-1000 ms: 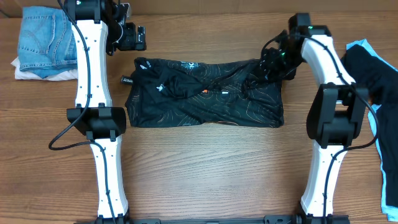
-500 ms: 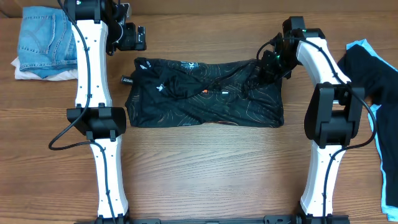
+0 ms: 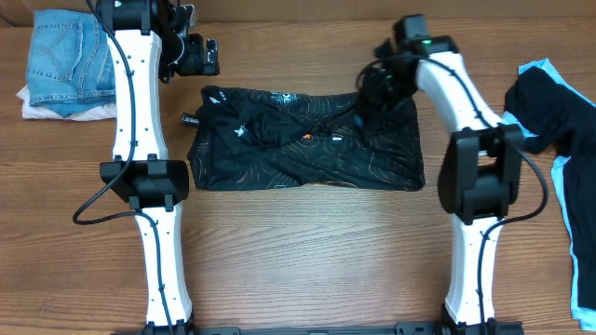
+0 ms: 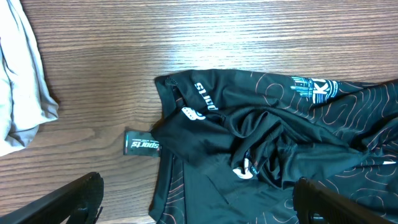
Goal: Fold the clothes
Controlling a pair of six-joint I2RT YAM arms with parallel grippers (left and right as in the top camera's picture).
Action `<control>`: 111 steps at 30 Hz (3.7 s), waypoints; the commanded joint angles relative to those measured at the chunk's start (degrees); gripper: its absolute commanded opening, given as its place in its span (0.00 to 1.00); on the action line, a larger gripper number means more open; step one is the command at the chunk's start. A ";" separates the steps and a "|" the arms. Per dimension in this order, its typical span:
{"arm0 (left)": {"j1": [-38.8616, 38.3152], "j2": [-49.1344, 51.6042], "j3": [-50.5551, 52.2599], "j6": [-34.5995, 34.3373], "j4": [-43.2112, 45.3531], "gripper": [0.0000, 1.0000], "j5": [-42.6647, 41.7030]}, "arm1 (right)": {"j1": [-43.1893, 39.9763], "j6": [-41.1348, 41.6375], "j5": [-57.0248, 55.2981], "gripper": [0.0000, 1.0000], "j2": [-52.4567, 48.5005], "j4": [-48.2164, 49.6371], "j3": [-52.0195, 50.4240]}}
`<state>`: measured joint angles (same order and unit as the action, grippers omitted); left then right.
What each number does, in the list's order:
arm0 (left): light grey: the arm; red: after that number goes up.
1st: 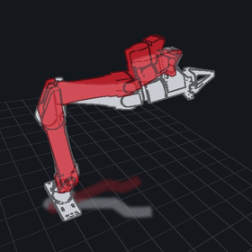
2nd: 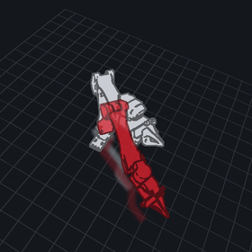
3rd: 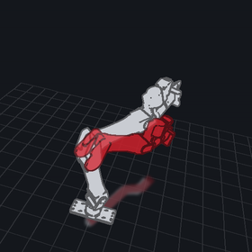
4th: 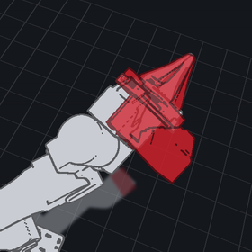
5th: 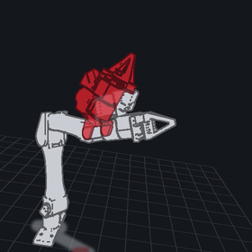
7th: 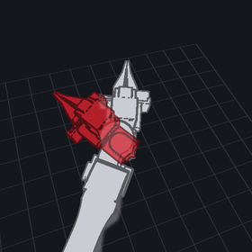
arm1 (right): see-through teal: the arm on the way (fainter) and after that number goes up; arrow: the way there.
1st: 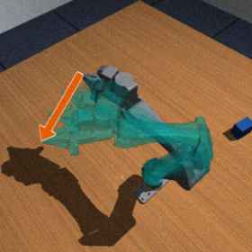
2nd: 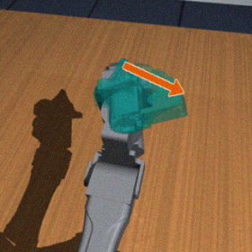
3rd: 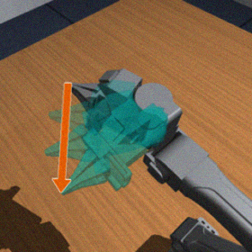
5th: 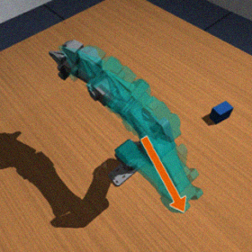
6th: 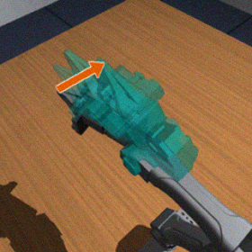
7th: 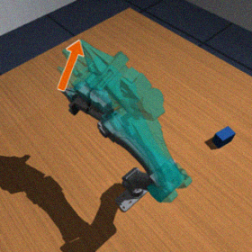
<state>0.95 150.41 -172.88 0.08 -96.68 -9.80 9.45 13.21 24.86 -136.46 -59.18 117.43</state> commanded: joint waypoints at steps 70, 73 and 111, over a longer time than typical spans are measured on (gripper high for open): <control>-0.33 -1.92 -1.11 -0.52 -0.13 1.00 -0.55 | 6.36 -17.14 4.11 0.33 3.91 -25.33 -3.69; -0.33 -1.92 -1.11 -0.52 -0.13 1.00 -0.55 | 6.19 -14.14 2.32 0.34 3.93 -26.01 -3.67; -0.33 -1.92 -1.11 -0.55 -0.13 1.00 -0.74 | -1.73 -10.19 2.34 0.49 3.58 -7.26 -9.33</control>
<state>0.95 150.41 -172.88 0.08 -96.68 -9.82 6.66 3.05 25.45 -135.04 -66.96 109.62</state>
